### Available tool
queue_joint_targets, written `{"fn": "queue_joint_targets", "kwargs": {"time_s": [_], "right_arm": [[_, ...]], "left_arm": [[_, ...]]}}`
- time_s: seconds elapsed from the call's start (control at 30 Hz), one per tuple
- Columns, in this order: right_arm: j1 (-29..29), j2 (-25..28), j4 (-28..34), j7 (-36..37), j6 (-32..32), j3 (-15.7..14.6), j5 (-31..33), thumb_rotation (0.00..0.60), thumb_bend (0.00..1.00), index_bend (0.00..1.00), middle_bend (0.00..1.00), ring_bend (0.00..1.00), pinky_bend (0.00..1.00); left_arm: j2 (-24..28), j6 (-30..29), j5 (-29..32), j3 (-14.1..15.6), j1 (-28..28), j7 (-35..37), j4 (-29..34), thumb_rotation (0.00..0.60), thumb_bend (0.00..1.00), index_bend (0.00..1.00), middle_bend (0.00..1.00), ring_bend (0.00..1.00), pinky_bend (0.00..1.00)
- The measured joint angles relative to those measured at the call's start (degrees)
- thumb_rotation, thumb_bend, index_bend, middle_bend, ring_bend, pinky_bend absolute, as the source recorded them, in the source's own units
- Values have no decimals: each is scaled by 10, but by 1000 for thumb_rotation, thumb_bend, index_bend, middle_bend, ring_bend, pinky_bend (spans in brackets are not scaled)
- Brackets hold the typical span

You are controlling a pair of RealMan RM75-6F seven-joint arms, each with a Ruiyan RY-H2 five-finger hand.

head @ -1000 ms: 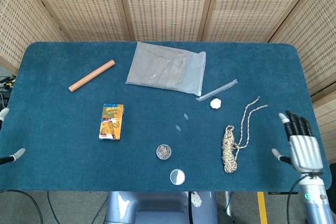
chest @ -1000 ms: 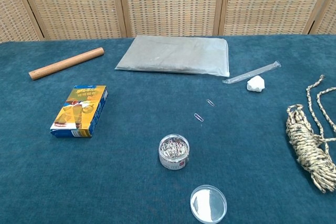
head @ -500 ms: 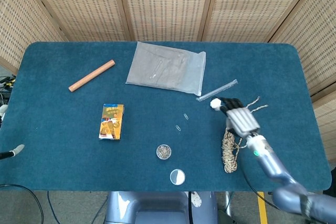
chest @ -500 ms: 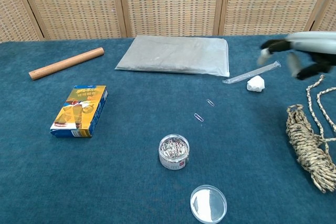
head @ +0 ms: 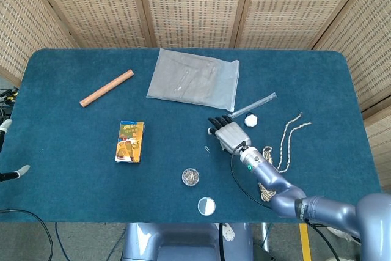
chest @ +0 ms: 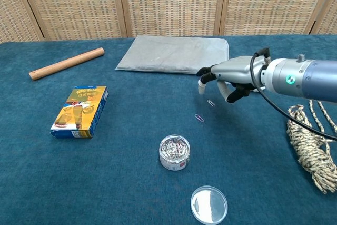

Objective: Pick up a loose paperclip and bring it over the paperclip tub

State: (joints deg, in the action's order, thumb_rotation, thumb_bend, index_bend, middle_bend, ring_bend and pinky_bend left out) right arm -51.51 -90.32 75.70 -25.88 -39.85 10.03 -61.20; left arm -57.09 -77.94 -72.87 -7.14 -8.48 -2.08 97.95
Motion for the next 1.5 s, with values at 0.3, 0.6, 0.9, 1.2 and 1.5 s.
{"fn": "queue_joint_targets", "kwargs": {"time_s": [0.3, 0.6, 0.9, 1.2, 1.5], "right_arm": [[-13, -29, -42, 5, 4, -16, 5, 600, 1000, 245, 0, 0, 0], [-21, -42, -54, 7, 12, -19, 26, 600, 1000, 245, 0, 0, 0], [-27, -44, -71, -4, 14, -19, 66, 600, 1000, 271, 0, 0, 0], [-33, -4, -38, -53, 16, -37, 125, 600, 1000, 350, 0, 0, 0], [-40, 60, 62, -97, -1, -64, 219, 600, 817, 389, 0, 0, 0]], "left_arm": [[0, -2, -2, 1, 0, -4, 4, 600, 0, 0, 0, 0, 0], [1, -10, -4, 0, 2, 0, 6, 600, 0, 0, 0, 0, 0], [3, -13, -10, 2, 3, 2, 8, 600, 0, 0, 0, 0, 0], [3, -13, -14, 4, 3, 1, 8, 600, 0, 0, 0, 0, 0], [2, -18, -21, 6, 4, -3, 12, 600, 0, 0, 0, 0, 0]]}}
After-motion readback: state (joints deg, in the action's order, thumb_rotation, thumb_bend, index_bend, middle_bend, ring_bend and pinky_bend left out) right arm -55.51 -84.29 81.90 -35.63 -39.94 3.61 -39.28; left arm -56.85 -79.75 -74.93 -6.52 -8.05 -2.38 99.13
